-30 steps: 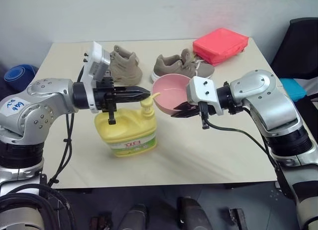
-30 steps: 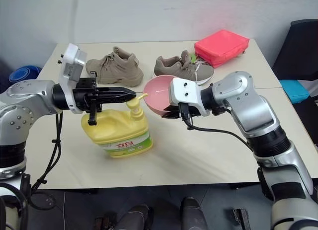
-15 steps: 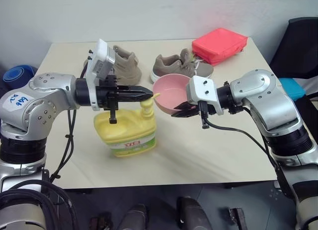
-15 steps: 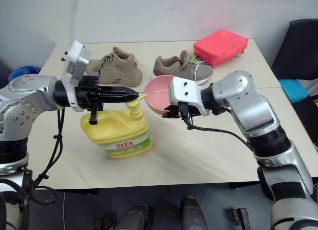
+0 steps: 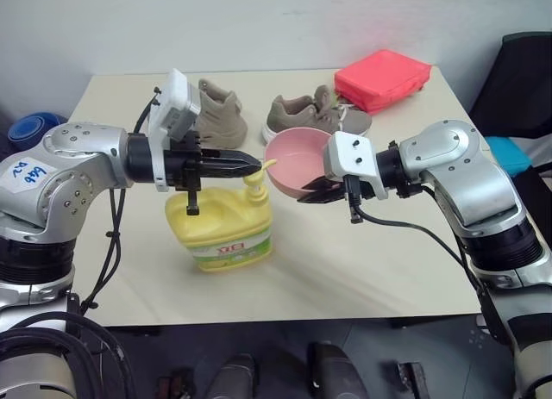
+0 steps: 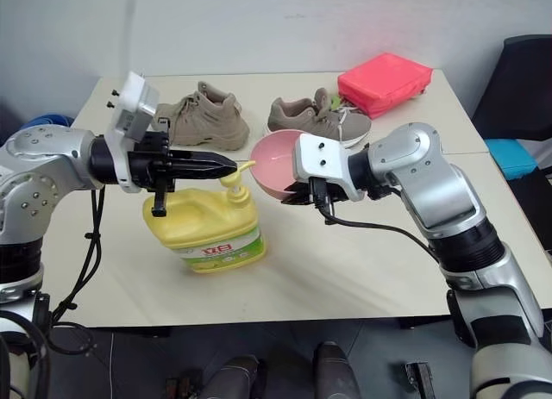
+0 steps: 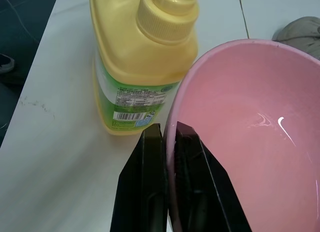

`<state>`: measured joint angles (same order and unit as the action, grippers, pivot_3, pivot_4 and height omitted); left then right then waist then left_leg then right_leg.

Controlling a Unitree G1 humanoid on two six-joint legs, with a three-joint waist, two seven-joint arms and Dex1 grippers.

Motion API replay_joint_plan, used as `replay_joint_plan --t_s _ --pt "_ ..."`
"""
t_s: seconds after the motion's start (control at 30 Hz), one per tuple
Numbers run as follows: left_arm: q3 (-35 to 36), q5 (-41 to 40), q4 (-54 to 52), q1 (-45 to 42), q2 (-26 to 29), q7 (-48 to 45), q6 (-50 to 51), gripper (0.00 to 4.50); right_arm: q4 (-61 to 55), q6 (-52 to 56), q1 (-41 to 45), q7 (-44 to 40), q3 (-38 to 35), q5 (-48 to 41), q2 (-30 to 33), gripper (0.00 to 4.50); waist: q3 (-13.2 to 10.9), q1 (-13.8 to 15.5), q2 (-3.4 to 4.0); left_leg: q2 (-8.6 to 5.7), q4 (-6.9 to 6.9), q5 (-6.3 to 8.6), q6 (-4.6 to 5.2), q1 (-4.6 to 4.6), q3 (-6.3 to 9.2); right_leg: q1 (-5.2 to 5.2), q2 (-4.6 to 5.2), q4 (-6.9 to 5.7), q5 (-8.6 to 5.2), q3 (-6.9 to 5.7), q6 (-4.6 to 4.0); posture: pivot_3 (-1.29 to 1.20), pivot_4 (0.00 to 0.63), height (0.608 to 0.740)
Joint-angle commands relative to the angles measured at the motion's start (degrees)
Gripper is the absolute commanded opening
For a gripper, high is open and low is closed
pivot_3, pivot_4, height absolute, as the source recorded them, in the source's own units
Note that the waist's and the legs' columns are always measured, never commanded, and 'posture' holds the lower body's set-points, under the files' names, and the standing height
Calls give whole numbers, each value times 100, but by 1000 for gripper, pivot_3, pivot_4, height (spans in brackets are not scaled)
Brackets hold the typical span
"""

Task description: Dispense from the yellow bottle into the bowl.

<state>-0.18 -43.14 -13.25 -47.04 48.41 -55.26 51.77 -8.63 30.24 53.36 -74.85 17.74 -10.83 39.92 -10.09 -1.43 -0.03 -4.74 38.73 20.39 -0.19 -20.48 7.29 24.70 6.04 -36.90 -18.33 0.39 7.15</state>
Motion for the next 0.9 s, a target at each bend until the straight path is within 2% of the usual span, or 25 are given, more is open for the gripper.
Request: replay_joint_plan --t_s 0.03,0.53,0.9 --pt "-459 293 -3 225 57 -120 149 18 -251 -24 85 49 -135 -87 9 0 1 1 -1 0 2 0 0 1 0 -2 0 0 0 0 0 0 150 740" --pt "-902 503 9 404 130 -203 405 18 -458 99 87 144 -141 -157 -15 0 8 0 -3 0 3 2 0 9 2 -11 0 -2 0 -1 0 0 150 740" --pt "-976 488 43 665 -70 -96 573 18 -570 215 52 181 -102 -241 -18 0 47 8 -4 1 -1 4 0 22 2 -20 -1 2 0 3 0 0 150 740"
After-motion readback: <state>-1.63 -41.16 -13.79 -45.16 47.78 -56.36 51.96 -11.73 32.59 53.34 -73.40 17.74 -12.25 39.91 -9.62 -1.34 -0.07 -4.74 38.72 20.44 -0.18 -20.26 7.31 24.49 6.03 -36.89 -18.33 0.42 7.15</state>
